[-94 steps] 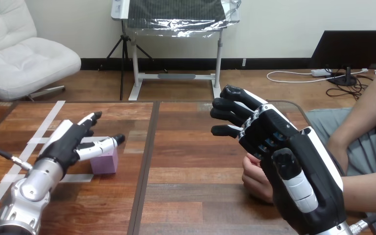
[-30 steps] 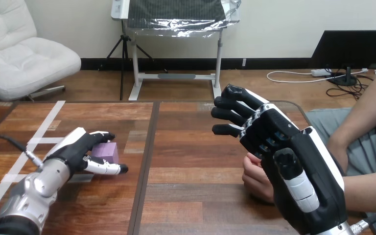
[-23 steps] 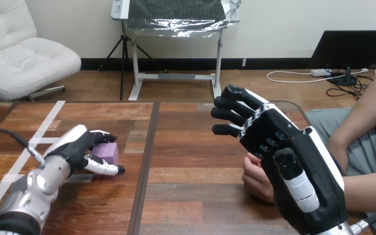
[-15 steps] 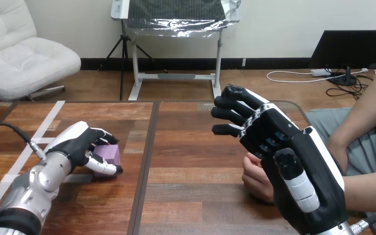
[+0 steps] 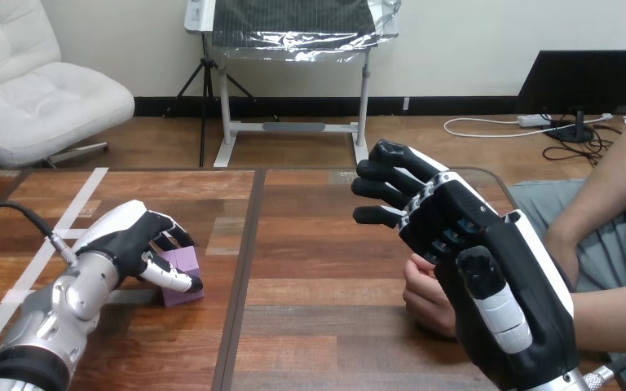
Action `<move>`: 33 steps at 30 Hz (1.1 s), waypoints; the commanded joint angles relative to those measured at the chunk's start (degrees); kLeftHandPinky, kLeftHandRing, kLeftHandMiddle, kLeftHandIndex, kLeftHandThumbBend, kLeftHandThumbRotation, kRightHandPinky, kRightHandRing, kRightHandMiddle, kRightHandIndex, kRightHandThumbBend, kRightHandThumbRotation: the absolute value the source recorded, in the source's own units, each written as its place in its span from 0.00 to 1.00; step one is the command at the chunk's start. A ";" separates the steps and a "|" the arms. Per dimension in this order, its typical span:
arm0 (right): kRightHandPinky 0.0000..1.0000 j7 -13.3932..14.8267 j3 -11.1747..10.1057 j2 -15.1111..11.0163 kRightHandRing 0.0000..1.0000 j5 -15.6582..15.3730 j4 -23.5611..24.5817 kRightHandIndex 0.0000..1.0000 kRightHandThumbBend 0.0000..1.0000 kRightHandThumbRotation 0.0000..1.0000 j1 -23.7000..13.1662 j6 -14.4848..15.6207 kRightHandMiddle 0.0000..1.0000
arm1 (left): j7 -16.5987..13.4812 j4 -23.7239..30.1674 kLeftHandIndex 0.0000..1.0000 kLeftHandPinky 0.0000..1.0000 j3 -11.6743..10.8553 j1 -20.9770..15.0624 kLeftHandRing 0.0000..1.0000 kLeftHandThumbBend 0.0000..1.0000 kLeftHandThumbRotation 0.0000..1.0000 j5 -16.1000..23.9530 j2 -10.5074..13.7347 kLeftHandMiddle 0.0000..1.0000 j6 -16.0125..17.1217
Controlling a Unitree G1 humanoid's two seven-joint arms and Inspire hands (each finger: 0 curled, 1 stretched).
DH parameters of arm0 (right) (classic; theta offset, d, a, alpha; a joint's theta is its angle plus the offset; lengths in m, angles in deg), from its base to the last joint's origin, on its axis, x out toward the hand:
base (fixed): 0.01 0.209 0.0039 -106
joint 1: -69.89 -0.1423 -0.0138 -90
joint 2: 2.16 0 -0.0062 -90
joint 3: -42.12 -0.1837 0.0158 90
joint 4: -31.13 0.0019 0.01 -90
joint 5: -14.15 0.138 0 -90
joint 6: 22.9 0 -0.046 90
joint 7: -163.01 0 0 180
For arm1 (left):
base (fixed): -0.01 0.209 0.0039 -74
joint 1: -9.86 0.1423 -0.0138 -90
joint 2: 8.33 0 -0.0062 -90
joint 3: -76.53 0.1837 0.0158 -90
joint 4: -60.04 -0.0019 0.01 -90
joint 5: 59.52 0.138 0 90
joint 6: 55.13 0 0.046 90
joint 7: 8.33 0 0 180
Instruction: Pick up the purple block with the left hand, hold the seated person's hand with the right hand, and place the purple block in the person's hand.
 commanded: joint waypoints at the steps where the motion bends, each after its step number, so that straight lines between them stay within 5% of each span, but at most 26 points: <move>1: 0.76 0.16 -0.38 0.42 0.83 0.32 2.44 0.84 0.91 0.76 -2.62 -0.75 0.84 | -2.53 1.12 0.62 0.48 0.80 -3.90 0.53 0.70 0.00 0.73 0.78 0.59 -0.08; 13: 0.76 0.29 -0.47 0.46 0.83 -0.16 2.28 0.84 0.92 0.77 -2.62 -1.08 0.84 | -7.02 0.92 0.54 0.34 1.35 -3.41 0.42 0.69 0.00 1.55 0.62 0.48 0.89; 33: 0.77 0.27 -0.56 0.46 0.83 0.06 2.12 0.84 0.92 0.77 -2.78 -0.90 0.84 | -8.28 1.49 0.49 0.28 0.69 -2.94 0.37 0.66 0.00 0.32 0.26 0.46 0.69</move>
